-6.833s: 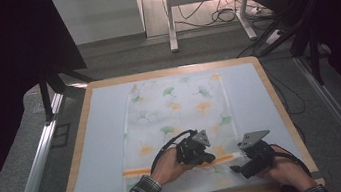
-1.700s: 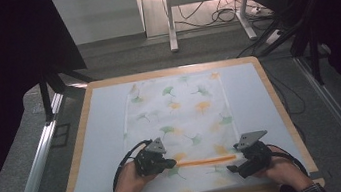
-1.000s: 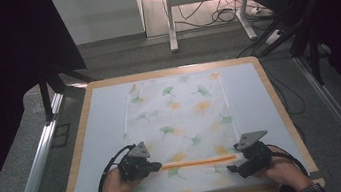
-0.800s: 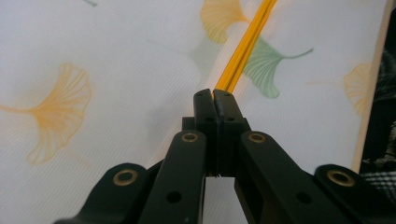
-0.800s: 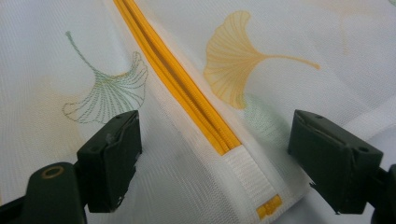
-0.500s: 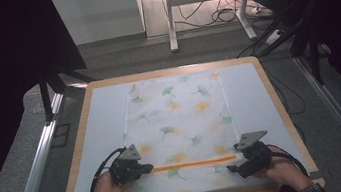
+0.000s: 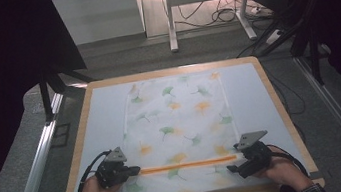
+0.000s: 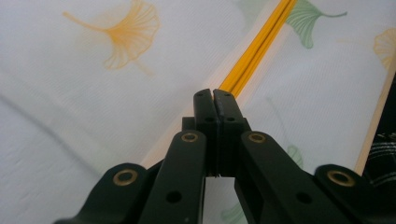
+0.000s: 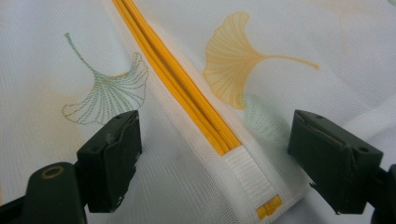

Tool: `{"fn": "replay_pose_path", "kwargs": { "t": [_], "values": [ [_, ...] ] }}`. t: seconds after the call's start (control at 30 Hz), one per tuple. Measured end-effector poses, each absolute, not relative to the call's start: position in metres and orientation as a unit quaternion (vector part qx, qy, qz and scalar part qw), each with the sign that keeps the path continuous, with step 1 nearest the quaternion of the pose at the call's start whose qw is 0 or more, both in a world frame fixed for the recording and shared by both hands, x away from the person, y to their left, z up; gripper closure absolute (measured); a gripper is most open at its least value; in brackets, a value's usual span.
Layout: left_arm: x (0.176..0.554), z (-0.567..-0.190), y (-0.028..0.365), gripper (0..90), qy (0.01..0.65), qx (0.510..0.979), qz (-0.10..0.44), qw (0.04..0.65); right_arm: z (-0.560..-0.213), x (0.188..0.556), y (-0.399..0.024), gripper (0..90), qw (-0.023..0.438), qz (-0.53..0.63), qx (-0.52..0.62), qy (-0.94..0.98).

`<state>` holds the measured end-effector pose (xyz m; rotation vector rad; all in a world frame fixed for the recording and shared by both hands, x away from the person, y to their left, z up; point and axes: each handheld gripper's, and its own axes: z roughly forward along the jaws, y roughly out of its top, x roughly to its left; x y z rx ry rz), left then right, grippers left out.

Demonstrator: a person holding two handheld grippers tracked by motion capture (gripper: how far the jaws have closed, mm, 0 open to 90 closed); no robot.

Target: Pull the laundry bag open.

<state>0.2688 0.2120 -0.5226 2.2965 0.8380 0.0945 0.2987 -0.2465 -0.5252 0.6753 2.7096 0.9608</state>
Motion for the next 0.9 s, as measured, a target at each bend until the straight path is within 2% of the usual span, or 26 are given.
{"fn": "replay_pose_path", "kwargs": {
  "t": [0.57,0.73,0.87,0.9],
  "values": [
    [0.258,-0.524,0.25,89.9,0.362,0.865,0.044,0.345,-0.525,0.299,-0.246,17.3,0.094,0.324,0.228,0.913],
    [0.257,-0.525,0.247,89.7,0.364,0.865,0.047,0.343,-0.525,0.299,-0.246,17.2,0.095,0.324,0.227,0.913],
    [0.257,-0.523,0.247,87.5,0.358,0.862,0.059,0.353,-0.524,0.299,-0.245,17.1,0.096,0.318,0.227,0.915],
    [0.257,-0.523,0.247,81.2,0.359,0.86,0.062,0.356,-0.523,0.299,-0.244,17.0,0.097,0.314,0.227,0.917]
  ]
}}
